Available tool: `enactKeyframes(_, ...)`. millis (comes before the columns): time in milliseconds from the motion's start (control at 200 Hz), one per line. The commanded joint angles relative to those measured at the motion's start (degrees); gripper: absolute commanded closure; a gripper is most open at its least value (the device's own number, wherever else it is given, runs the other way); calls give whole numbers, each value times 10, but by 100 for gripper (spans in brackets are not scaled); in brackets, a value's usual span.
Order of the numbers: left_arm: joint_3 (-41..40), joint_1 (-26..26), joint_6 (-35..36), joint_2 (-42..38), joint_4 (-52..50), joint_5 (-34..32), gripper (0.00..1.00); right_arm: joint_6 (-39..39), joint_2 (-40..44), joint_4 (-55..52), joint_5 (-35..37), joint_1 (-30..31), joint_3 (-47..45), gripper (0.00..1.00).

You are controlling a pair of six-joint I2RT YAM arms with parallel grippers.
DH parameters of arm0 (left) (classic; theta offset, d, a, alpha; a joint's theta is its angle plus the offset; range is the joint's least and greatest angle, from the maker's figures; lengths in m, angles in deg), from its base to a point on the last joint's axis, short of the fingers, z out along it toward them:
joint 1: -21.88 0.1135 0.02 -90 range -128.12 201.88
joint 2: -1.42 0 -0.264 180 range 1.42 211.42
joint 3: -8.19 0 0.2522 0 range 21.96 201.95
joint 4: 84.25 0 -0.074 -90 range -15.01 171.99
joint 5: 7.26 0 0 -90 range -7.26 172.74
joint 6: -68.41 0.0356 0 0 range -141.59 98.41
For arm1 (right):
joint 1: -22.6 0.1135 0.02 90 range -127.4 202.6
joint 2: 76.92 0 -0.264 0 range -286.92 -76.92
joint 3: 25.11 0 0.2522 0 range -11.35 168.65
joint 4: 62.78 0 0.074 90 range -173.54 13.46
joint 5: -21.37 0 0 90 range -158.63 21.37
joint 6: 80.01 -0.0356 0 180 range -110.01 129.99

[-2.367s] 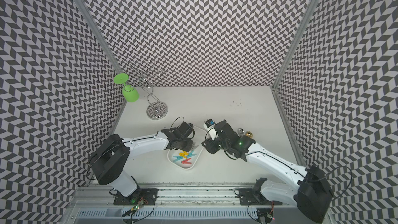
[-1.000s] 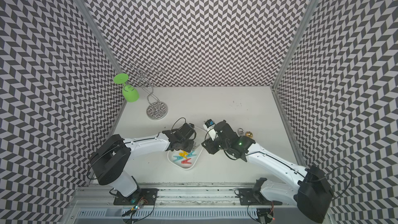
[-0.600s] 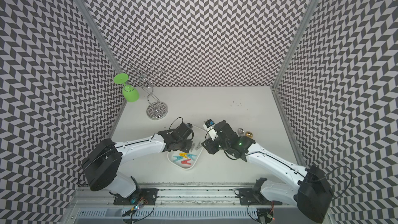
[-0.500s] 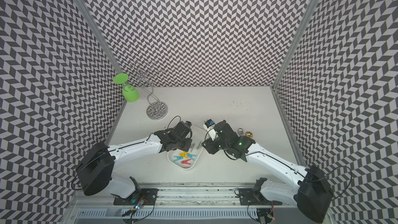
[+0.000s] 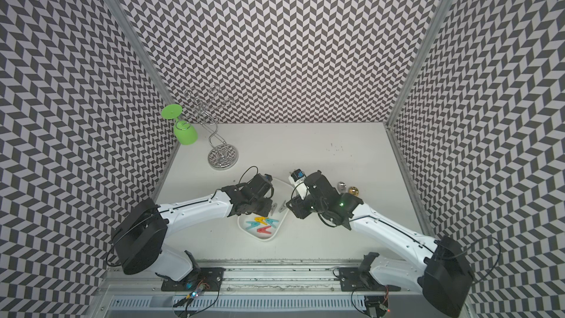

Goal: Take the clothespins out of the storage box
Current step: Pick up the clothespin from the storage box.

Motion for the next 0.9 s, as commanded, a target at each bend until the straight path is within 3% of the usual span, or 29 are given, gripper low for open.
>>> enactKeyframes(0,-9,-2,4,16,21,14,71,1,12,12,3,5,-2,48)
enactKeyframes(265,-15,-2,11,58,37,16,73,1,8,12,5,6,-2,48)
enactKeyframes(466,-15,-2,11,69,41,16,84,0,5,13,5,6,-2,48)
enactKeyframes(896,-4,-1,10,-20,32,6,98,1,3,14,4,6,-2,48)
